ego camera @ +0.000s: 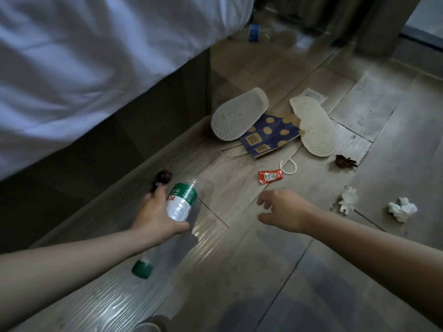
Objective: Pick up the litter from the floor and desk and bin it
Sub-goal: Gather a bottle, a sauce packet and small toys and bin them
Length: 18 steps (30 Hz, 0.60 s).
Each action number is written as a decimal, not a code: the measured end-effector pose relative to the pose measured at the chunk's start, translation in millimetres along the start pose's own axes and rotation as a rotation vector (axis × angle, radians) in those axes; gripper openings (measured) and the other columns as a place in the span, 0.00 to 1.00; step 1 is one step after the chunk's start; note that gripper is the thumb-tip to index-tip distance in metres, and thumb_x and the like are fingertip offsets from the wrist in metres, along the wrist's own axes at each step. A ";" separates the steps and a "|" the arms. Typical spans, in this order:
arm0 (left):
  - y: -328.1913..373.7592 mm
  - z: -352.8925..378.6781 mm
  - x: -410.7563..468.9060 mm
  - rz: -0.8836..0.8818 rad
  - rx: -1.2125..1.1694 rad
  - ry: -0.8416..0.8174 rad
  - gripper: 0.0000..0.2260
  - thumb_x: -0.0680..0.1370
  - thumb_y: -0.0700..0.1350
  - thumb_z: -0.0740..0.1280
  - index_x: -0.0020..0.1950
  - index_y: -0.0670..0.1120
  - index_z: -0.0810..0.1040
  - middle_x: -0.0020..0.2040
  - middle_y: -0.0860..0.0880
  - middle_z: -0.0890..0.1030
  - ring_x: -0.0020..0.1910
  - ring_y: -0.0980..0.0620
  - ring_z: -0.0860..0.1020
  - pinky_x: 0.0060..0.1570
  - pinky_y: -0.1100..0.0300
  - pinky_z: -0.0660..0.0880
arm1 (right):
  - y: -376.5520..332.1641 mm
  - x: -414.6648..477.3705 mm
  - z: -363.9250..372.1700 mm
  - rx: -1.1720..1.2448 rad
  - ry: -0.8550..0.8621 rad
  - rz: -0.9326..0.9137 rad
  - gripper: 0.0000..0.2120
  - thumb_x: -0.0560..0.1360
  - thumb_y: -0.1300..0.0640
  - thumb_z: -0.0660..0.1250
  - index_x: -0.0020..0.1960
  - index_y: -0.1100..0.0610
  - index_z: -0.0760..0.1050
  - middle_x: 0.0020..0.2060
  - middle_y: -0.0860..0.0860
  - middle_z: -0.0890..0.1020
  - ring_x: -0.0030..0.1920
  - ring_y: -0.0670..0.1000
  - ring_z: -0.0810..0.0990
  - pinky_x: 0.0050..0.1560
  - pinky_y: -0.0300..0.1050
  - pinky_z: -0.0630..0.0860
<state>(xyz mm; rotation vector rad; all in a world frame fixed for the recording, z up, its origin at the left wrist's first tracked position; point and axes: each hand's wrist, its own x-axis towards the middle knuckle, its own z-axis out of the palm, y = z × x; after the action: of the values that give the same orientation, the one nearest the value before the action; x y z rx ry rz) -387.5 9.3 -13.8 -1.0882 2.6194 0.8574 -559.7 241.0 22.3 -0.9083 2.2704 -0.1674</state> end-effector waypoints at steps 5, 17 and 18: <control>-43.8 -28.9 -9.9 -0.106 -0.009 0.065 0.29 0.59 0.53 0.77 0.56 0.46 0.73 0.49 0.46 0.71 0.45 0.48 0.73 0.43 0.59 0.69 | -41.1 32.8 1.5 -0.057 0.026 -0.106 0.22 0.75 0.49 0.68 0.67 0.51 0.70 0.59 0.51 0.78 0.54 0.50 0.78 0.54 0.46 0.78; -92.8 -52.5 -22.2 -0.255 -0.112 0.183 0.36 0.62 0.51 0.77 0.66 0.47 0.64 0.52 0.47 0.74 0.46 0.46 0.74 0.44 0.58 0.69 | -150.4 109.0 35.2 -0.281 0.007 -0.430 0.26 0.78 0.51 0.62 0.74 0.55 0.62 0.68 0.57 0.68 0.67 0.57 0.68 0.65 0.47 0.67; -93.1 -52.2 -22.1 -0.261 -0.116 0.180 0.36 0.62 0.51 0.77 0.65 0.47 0.64 0.50 0.48 0.73 0.45 0.47 0.73 0.44 0.58 0.69 | -155.4 114.3 37.5 -0.303 0.008 -0.452 0.28 0.78 0.51 0.62 0.76 0.54 0.59 0.70 0.56 0.66 0.68 0.58 0.66 0.67 0.47 0.66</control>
<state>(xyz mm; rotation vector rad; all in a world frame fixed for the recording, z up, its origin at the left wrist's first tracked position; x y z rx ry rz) -304.1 -60.2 -4.2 -1.5645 2.5099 0.8988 -508.5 54.8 -14.5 -1.5759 2.0973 -0.0230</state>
